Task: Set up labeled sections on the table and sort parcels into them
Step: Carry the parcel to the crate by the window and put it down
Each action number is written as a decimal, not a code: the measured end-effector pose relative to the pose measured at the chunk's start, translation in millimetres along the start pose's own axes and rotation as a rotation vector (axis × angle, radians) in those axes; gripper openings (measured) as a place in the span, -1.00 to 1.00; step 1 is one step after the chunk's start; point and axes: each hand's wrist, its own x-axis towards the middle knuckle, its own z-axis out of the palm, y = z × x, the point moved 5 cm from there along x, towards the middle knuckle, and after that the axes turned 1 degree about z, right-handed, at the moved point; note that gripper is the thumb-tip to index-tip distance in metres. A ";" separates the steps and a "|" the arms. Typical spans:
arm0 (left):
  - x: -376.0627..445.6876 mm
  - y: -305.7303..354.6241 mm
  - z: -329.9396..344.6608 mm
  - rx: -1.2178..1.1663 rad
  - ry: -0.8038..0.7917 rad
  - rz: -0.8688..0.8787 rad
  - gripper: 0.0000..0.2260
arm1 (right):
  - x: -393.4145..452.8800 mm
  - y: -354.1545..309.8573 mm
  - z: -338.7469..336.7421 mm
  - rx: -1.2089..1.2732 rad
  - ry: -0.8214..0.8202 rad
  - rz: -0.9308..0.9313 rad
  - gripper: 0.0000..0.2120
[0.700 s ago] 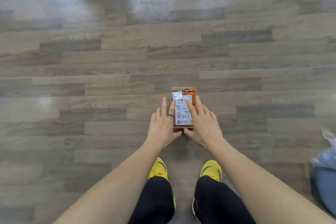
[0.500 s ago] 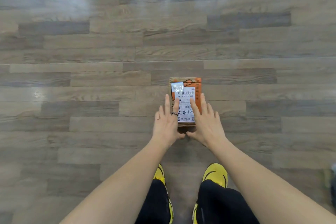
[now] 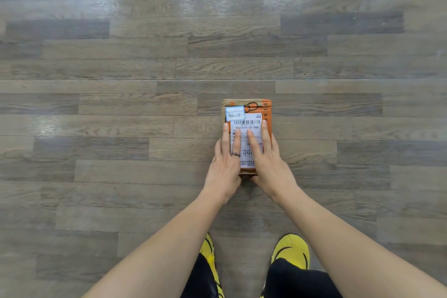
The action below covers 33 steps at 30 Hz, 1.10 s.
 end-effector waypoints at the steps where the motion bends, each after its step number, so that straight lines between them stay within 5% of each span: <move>1: -0.8 3.7 -8.1 0.002 -0.002 -0.008 0.01 | -0.4 -1.4 -7.6 0.003 0.002 -0.008 0.04; 10: -21.3 62.9 -150.4 0.039 0.098 0.063 -0.07 | -32.1 -52.2 -152.2 0.009 0.107 -0.021 0.11; 33: -135.2 245.5 -700.0 0.163 0.328 0.138 -0.07 | -147.3 -304.5 -671.5 -0.312 0.381 -0.272 -0.03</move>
